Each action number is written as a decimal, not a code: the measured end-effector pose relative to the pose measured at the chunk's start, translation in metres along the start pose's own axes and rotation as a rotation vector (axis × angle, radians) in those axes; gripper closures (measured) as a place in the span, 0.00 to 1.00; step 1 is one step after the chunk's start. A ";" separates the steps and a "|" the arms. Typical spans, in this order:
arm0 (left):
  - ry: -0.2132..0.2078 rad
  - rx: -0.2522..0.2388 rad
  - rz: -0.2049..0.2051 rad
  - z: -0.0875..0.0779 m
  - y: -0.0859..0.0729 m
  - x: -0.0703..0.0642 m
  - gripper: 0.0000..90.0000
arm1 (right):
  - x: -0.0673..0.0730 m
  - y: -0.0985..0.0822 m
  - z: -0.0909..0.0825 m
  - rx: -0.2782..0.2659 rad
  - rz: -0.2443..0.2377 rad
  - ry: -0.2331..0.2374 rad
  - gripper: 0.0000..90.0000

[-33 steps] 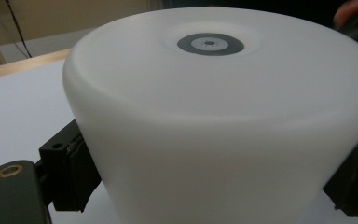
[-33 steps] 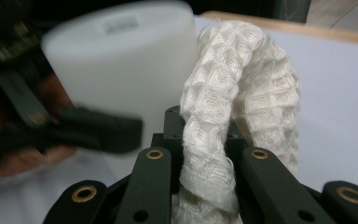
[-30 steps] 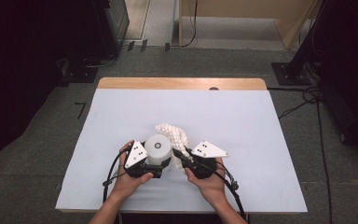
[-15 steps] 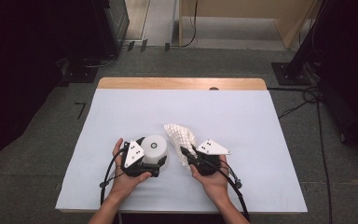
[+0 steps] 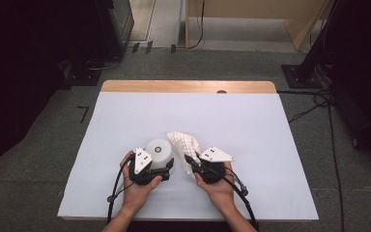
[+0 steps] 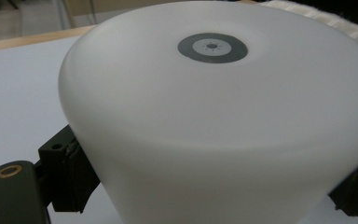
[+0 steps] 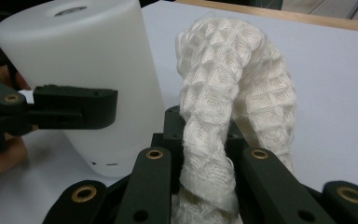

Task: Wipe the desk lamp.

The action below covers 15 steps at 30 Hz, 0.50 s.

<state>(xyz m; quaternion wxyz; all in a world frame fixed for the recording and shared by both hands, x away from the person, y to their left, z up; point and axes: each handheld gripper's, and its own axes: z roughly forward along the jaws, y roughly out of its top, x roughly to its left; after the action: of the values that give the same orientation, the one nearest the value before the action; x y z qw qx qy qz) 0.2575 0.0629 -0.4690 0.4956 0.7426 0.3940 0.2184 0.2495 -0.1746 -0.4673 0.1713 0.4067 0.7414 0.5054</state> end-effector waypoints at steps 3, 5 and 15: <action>-0.086 -0.040 -0.021 -0.004 0.004 0.010 0.09 | 0.005 -0.001 0.003 0.005 -0.008 0.023 0.88; -0.145 -0.068 -0.039 -0.008 0.007 0.014 0.09 | 0.009 -0.002 0.004 0.010 -0.018 0.030 0.88; -0.206 -0.035 0.025 -0.004 0.007 0.007 0.10 | 0.020 0.007 -0.004 -0.051 -0.032 0.070 0.88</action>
<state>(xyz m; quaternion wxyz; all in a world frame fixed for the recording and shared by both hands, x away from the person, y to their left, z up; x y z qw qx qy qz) 0.2608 0.0694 -0.4618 0.5436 0.7572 0.3277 0.1540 0.2378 -0.1608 -0.4561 0.1637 0.3723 0.7403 0.5353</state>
